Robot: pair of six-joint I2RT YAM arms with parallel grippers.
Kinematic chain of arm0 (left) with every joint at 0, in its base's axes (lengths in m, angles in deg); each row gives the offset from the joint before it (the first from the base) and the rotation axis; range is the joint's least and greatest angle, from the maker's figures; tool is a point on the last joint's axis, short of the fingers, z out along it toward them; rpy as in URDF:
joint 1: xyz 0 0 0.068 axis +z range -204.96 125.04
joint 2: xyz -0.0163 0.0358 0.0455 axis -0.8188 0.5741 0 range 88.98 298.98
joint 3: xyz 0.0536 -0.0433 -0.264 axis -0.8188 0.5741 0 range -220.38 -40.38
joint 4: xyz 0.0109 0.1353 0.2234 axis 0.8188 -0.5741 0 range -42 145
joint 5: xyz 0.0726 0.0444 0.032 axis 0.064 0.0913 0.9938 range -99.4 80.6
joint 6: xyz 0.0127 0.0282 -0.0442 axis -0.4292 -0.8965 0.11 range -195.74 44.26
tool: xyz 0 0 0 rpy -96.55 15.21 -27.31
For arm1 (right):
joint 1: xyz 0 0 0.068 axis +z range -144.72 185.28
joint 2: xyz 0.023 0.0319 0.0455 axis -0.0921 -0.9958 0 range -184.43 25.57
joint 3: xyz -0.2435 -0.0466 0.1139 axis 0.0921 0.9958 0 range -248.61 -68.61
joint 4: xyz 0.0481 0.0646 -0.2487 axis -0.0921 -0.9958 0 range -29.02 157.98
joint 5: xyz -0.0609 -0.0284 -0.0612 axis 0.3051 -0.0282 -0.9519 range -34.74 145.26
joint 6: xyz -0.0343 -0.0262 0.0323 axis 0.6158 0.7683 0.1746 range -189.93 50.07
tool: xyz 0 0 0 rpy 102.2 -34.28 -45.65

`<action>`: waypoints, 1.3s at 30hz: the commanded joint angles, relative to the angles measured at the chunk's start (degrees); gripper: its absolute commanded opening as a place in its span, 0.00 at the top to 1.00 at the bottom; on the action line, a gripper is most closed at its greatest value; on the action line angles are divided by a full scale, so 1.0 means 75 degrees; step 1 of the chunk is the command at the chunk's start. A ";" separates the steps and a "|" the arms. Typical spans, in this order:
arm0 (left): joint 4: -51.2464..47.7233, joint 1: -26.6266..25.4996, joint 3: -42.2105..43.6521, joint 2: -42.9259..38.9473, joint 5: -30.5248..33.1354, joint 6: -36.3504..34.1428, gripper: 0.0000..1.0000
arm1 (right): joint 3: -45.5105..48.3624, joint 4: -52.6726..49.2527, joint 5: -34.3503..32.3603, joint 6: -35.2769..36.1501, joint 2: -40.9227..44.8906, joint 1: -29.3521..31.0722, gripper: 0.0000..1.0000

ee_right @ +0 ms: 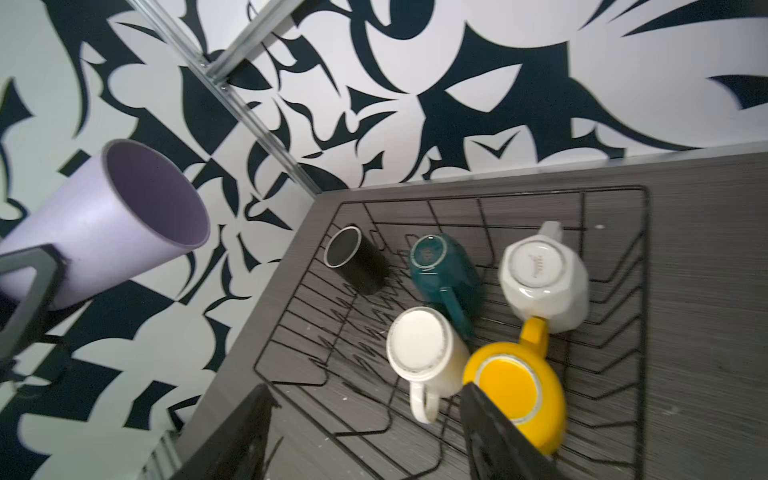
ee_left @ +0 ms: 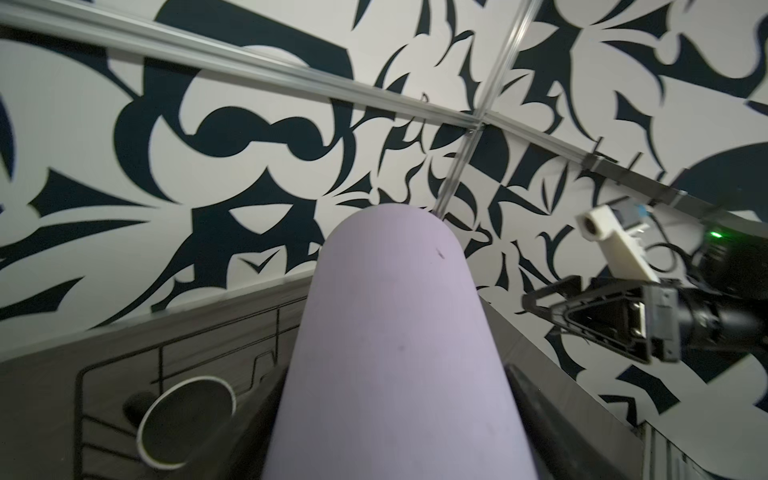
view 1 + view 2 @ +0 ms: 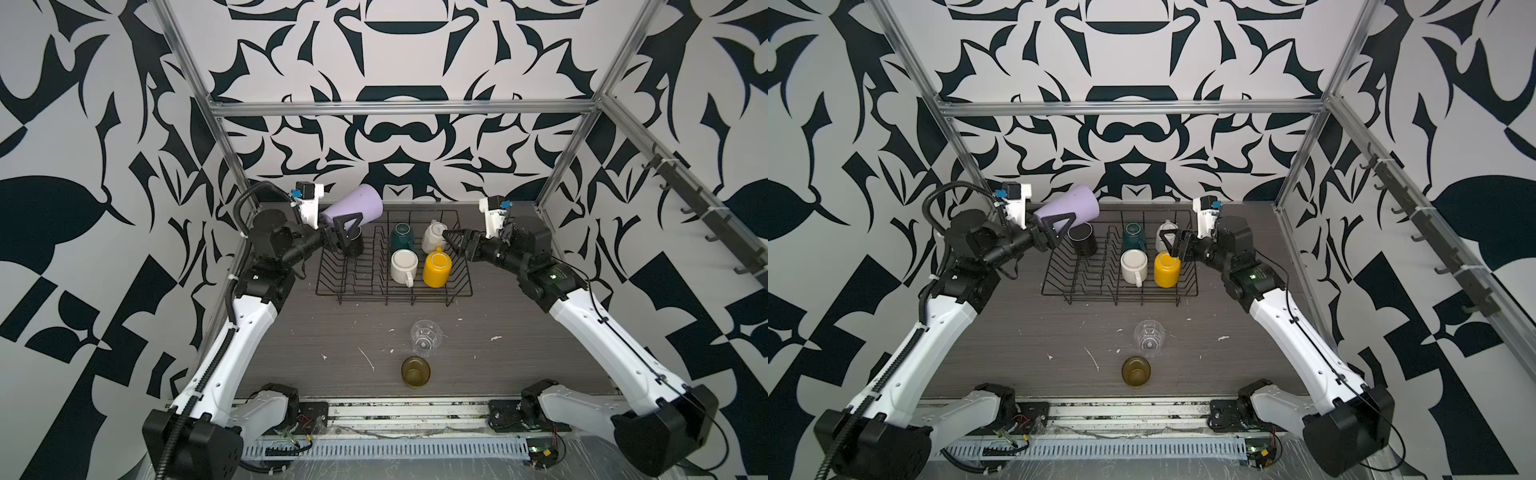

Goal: Load the cups into the dish rack
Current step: 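Open the right gripper and pull back while the left gripper holds the cup, then lower the lavender cup upside down beside the black mug with the left gripper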

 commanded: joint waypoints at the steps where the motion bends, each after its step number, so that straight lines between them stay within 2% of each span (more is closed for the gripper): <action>1: -0.1937 -0.0029 -0.0694 0.0459 0.0779 -0.0191 1.00 | 0.0044 -0.0212 -0.1015 0.0514 0.0141 0.0024 0.21; 7: -0.3082 -0.0037 -0.1673 0.1379 0.0926 0.0031 1.00 | 0.0107 -0.0304 -0.1452 0.0882 0.0354 0.0024 0.15; 10: -0.3519 -0.0069 -0.2097 0.1787 0.1040 0.0142 1.00 | 0.0108 -0.0299 -0.1479 0.0950 0.0287 0.0025 0.14; 13: -0.3811 -0.0189 -0.2474 0.2188 0.1093 0.0168 1.00 | 0.0113 -0.0304 -0.1457 0.1045 0.0197 0.0025 0.08; 17: -0.4446 -0.0387 -0.3071 0.2748 0.1543 0.0171 1.00 | 0.0240 -0.0271 -0.1407 0.1060 0.0224 0.0019 0.05; 25: -0.4913 -0.0782 -0.3711 0.3526 0.2078 0.0161 1.00 | 0.0276 -0.0516 -0.1232 0.1348 0.0121 0.0024 0.04; 30: -0.5553 -0.1101 -0.4474 0.4232 0.2728 0.0060 1.00 | 0.0407 -0.0483 -0.1153 0.1350 0.0130 0.0025 0.05; 39: -0.5706 -0.1319 -0.4978 0.5048 0.3273 -0.0013 1.00 | 0.0526 -0.0503 -0.1087 0.1448 0.0266 0.0025 0.05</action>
